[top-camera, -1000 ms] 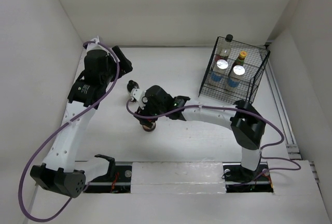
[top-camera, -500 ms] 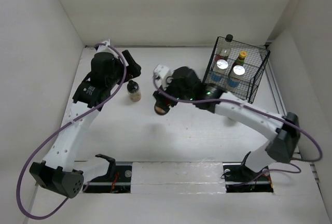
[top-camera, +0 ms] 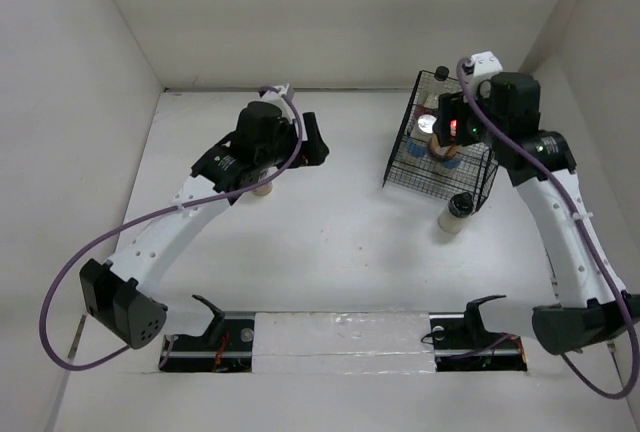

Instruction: Organize the condiment bottles

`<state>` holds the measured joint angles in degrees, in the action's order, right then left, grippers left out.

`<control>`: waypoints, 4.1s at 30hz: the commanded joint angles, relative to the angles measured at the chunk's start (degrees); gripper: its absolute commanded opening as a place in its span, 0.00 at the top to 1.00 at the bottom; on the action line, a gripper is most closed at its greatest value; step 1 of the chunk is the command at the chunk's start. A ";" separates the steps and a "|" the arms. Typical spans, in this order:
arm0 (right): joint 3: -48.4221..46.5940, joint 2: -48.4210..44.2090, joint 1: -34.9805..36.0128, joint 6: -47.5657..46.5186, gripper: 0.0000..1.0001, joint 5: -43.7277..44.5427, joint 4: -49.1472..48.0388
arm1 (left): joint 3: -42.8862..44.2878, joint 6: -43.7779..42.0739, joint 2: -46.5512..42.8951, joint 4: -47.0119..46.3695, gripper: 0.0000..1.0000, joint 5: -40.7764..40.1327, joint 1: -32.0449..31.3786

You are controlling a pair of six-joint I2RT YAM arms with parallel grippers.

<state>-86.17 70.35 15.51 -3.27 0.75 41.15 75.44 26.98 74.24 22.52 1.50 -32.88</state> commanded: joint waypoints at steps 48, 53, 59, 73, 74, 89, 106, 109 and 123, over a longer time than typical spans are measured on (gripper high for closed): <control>0.83 5.85 -24.82 0.72 0.54 -4.36 -16.18 | 5.86 -3.96 3.46 -0.90 0.12 -1.32 -3.85; 1.36 5.85 -24.82 0.72 0.55 -5.41 -16.18 | 5.86 -3.96 3.46 -0.90 0.12 -1.32 -3.85; 4.25 7.25 -24.30 0.72 0.55 -4.88 -17.67 | 5.86 -3.96 3.46 -0.90 0.12 -0.79 -3.85; 3.73 10.69 -25.61 0.19 0.55 -5.41 -23.92 | 5.86 -3.43 3.99 -1.43 0.12 -0.79 -3.85; 3.73 10.69 -25.61 0.19 0.55 -5.41 -24.70 | 5.86 -3.43 3.99 -1.95 0.12 -0.79 -3.85; 16.38 11.57 -25.09 2.38 0.51 -6.12 -30.77 | 4.80 -3.43 3.37 -2.48 0.12 -1.32 -3.85; 12.96 10.43 -23.42 1.69 0.06 -0.94 -25.85 | 5.33 -3.43 3.90 -2.48 0.12 -1.32 -3.85; 13.04 4.82 -22.11 2.38 0.20 1.96 -23.13 | 5.94 -3.43 4.43 -2.48 0.12 -1.32 -3.85; 37.65 -23.67 -8.30 16.88 0.25 4.25 -0.45 | 7.27 -3.43 5.04 -2.48 0.17 -0.80 -3.85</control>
<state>-51.68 47.29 6.26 9.02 3.90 34.02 79.92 23.86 79.44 21.98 -0.01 -36.64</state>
